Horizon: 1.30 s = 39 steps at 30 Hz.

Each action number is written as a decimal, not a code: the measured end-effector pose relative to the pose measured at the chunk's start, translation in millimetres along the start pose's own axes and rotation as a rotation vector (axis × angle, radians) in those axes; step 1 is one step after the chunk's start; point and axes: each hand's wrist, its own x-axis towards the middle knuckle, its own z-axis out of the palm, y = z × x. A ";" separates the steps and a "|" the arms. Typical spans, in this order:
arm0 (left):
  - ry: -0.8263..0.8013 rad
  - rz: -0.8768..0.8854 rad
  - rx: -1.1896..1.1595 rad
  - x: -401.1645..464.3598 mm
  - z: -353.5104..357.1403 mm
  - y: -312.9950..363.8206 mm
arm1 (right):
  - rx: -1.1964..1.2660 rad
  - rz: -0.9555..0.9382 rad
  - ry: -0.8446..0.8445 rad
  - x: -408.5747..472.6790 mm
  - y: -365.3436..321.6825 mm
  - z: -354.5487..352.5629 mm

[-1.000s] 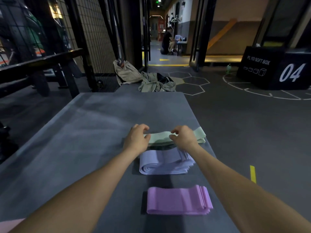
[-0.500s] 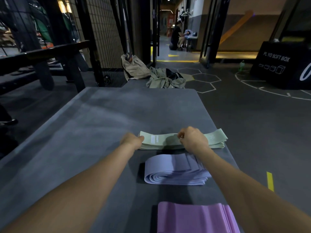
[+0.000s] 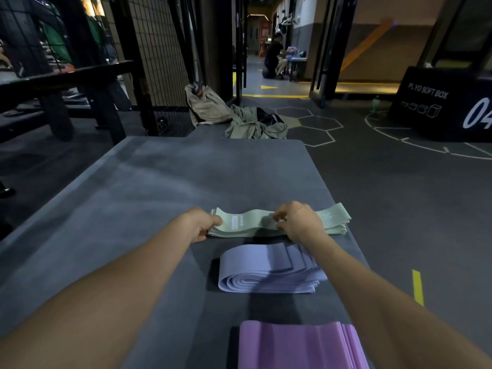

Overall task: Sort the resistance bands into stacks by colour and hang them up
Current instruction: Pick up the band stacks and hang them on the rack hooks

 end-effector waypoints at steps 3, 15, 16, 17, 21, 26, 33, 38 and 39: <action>-0.046 0.004 -0.074 -4.7 -0.1 4.2 | 0.003 0.002 -0.006 1.0 0.4 -0.7; 0.015 0.082 -0.225 -18.9 -34.0 35.0 | 0.156 0.005 0.000 -1.9 -15.9 -10.3; 0.049 0.091 -0.208 -21.0 -43.2 39.4 | 0.167 -0.006 -0.006 -2.4 -20.0 -9.9; 0.089 0.098 -0.192 -22.7 -52.6 43.1 | 0.177 -0.022 -0.005 -2.7 -23.6 -9.0; 0.260 0.166 -0.089 -28.9 -79.0 54.8 | 0.283 -0.065 0.007 -0.8 -38.2 -8.8; 0.205 0.312 0.038 -44.2 -42.5 82.0 | 0.870 0.023 -0.058 6.4 -52.1 -22.2; 0.155 0.384 0.190 -54.4 32.1 101.9 | 1.325 0.160 -0.140 13.5 -33.6 -45.5; 0.065 0.429 0.240 -48.5 61.6 96.1 | 1.116 0.265 -0.112 24.5 -12.3 -48.2; 0.023 0.432 0.244 -46.8 65.5 93.4 | 1.047 0.284 -0.104 27.9 -8.5 -45.8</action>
